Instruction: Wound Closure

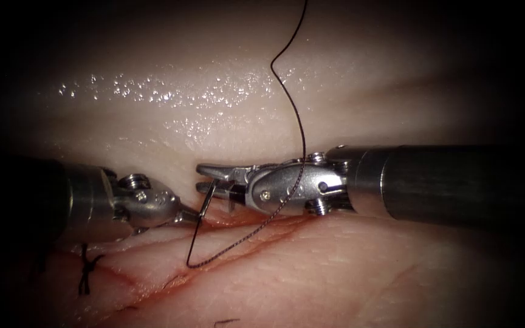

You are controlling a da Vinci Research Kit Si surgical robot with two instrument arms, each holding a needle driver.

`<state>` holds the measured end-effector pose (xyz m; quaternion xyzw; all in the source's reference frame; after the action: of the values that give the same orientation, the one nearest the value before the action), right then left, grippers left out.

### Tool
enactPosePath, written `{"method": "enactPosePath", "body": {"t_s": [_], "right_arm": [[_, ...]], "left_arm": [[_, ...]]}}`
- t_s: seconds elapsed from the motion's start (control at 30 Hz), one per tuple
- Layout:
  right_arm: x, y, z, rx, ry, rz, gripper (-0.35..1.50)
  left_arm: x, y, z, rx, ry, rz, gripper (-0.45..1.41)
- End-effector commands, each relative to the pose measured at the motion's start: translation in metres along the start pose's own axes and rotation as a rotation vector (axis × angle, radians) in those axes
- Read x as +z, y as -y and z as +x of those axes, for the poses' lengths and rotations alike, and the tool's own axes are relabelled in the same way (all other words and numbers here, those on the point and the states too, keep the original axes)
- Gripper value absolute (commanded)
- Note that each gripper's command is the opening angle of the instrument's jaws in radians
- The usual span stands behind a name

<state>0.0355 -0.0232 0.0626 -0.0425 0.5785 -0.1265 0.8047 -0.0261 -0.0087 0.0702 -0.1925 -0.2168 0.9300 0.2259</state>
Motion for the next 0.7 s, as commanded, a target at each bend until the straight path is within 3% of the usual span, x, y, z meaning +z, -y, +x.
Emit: {"method": "enactPosePath", "body": {"t_s": [0.03,0.7], "right_arm": [[0.0010,-0.0001,-0.0001,-0.002,-0.002,0.000,-0.35],[0.0010,-0.0001,-0.0001,-0.002,-0.002,0.000,-0.35]], "left_arm": [[0.0008,0.0000,0.0003,0.001,-0.001,-0.001,-0.32],[0.0008,0.0000,0.0003,0.001,-0.001,-0.001,-0.32]]}}
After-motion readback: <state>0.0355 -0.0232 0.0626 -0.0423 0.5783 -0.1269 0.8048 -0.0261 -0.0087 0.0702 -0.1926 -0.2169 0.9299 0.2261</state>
